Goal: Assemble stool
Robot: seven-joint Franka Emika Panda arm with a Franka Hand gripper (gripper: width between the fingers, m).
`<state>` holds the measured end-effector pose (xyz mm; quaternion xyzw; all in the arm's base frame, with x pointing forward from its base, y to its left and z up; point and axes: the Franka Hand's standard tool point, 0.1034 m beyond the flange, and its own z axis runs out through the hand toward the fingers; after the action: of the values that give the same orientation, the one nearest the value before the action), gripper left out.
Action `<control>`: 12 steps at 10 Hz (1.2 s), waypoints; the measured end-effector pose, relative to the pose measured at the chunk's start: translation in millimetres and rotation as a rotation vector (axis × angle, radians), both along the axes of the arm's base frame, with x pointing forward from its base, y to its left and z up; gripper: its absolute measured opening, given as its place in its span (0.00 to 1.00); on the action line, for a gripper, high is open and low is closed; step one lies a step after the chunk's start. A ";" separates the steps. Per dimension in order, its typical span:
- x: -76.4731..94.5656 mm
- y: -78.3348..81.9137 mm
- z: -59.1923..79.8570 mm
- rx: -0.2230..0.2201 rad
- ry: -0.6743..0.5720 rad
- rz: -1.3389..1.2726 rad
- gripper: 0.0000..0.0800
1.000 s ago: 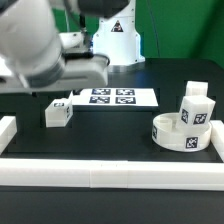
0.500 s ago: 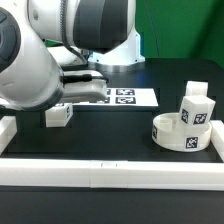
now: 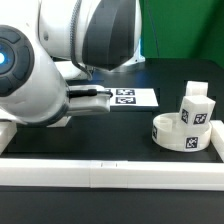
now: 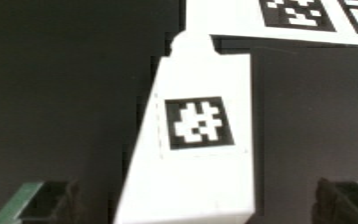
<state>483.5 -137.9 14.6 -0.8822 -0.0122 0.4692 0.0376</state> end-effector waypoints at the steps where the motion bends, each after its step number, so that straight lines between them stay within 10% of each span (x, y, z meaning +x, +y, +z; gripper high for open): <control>1: 0.1 0.8 -0.1 -0.001 0.000 0.001 0.81; 3: 0.5 2.0 -0.1 -0.002 0.000 0.005 0.81; 7: 0.8 1.9 0.1 -0.001 -0.001 0.006 0.40; 12: 1.5 3.7 0.4 0.000 -0.002 0.008 0.40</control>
Offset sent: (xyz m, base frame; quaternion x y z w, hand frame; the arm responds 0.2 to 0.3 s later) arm 0.0006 -0.0020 -0.0017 -0.0074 0.0072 -0.0084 0.9999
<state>485.0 -134.3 15.0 -0.8825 -0.0157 0.4686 0.0359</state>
